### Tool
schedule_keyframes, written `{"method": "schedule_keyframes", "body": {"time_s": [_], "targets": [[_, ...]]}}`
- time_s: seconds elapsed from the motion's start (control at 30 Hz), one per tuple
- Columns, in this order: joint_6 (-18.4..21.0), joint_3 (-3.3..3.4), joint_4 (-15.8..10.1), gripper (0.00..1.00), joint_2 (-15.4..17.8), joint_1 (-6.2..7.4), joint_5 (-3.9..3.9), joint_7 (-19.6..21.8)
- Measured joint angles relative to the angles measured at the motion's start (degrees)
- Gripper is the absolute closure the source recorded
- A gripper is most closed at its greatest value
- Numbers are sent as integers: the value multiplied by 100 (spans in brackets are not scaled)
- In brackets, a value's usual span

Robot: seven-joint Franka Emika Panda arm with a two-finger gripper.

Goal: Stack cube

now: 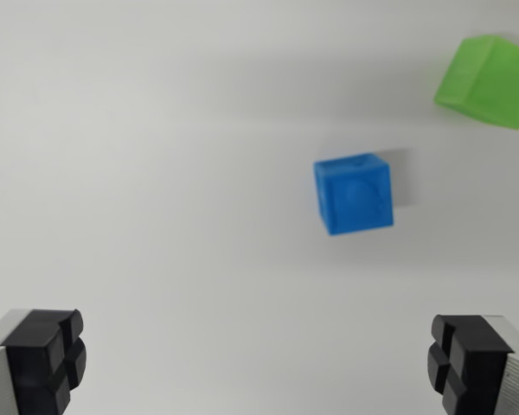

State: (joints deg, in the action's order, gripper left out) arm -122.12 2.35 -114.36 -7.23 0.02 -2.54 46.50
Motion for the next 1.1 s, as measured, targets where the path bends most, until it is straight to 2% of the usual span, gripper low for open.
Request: {"method": "schedule_keyframes", "body": {"time_s": [0.47,1.1], "targets": [[-372,44,-277,0,-100,-106,40,-322],[-1120,89,-701,0,-444,-380,162,-1042]]}}
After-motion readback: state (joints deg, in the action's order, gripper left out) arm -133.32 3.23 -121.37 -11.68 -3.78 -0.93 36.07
